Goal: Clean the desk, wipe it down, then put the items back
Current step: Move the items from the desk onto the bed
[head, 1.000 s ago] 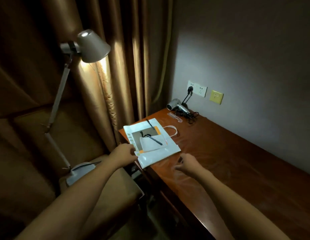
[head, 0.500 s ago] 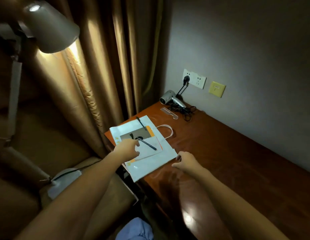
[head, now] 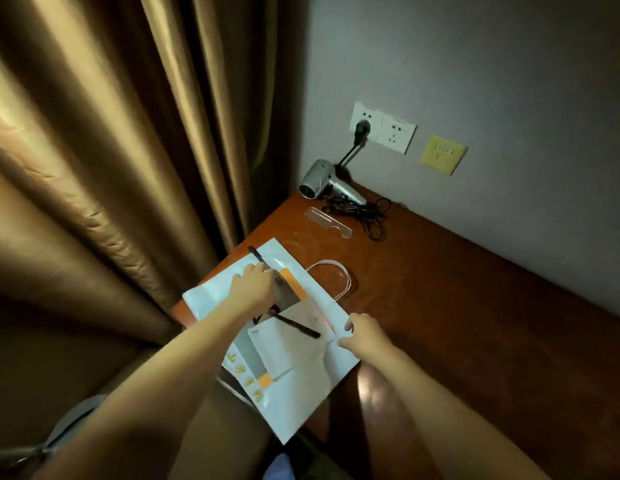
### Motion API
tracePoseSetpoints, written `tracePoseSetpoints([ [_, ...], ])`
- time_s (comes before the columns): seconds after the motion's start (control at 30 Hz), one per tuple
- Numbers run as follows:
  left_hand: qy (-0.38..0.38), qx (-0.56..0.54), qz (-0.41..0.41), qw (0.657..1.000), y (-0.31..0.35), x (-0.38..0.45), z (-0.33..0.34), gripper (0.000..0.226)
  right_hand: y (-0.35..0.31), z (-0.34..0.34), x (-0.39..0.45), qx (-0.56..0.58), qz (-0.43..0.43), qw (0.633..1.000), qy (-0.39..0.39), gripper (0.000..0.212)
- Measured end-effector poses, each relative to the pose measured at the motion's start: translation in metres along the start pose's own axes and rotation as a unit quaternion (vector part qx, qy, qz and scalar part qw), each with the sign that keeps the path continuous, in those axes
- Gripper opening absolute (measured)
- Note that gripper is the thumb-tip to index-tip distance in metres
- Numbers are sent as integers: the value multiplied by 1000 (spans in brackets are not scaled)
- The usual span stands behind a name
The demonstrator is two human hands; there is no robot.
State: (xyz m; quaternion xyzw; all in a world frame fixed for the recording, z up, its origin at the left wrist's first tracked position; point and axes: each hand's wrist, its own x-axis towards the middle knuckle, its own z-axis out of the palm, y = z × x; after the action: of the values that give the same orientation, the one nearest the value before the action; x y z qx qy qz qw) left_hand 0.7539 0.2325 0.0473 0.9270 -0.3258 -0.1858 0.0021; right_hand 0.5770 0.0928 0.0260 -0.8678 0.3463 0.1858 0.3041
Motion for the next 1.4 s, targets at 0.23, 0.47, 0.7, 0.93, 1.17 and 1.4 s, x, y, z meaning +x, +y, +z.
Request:
tracePoseSetpoints([
  [0.23, -23, 30, 49, 998, -7, 63, 25, 45, -4, 7, 31, -7, 50, 999, 0, 37],
  [0.47, 7, 34, 68, 997, -13, 79, 40, 42, -10, 11, 55, -7, 70, 997, 21, 38],
  [0.7, 2, -125, 25, 992, -22, 63, 49, 18, -13, 19, 56, -37, 73, 995, 64, 41],
  [0.93, -22, -209, 82, 974, -16, 18, 69, 77, -15, 22, 56, -53, 101, 990, 82, 55],
  [1.17, 2, -90, -59, 994, -6, 0, 88, 119, -14, 24, 54, -76, 102, 989, 75, 53],
  [1.4, -4, -85, -100, 991, -19, 12, 77, 111, -9, 25, 54, -55, 127, 987, 81, 50],
])
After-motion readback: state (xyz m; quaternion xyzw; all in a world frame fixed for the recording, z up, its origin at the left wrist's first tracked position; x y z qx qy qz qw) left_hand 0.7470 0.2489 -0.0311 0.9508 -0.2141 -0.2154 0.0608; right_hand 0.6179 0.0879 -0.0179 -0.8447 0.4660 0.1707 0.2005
